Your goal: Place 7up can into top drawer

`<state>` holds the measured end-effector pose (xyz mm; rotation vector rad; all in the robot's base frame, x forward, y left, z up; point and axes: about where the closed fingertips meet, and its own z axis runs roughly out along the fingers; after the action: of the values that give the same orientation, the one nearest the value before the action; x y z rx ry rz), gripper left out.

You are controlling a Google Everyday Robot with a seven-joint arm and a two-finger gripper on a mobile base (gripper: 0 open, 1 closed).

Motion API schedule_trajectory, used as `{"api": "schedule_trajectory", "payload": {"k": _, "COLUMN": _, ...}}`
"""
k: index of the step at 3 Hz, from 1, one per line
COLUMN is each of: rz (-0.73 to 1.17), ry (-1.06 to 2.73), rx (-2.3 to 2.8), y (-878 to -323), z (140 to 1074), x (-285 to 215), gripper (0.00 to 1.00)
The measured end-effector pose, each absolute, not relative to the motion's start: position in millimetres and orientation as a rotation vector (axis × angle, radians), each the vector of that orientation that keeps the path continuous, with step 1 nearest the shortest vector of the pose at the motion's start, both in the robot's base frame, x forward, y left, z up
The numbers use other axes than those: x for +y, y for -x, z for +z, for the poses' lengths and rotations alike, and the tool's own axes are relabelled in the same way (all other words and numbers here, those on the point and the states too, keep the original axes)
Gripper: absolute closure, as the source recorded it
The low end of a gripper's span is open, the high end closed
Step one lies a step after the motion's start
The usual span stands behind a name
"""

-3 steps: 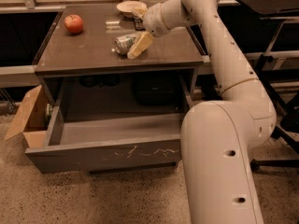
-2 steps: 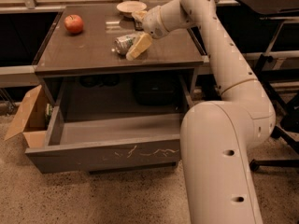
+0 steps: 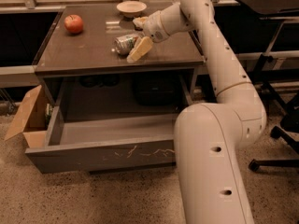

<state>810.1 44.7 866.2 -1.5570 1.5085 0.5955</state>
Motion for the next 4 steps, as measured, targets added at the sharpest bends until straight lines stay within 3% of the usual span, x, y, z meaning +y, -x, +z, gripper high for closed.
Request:
{"api": "schedule_trajectory", "payload": {"k": 1, "rz": 0.624, "ry": 1.559, "rx": 1.525, "y": -810.6, "z": 858.3, "x": 46.1, "gripper": 0.10}}
{"api": "schedule_trajectory", "payload": {"k": 4, "rz": 0.664, "ry": 1.540, "rx": 1.541, "y": -812.1, "z": 861.0, "x": 49.5, "gripper": 0.88}}
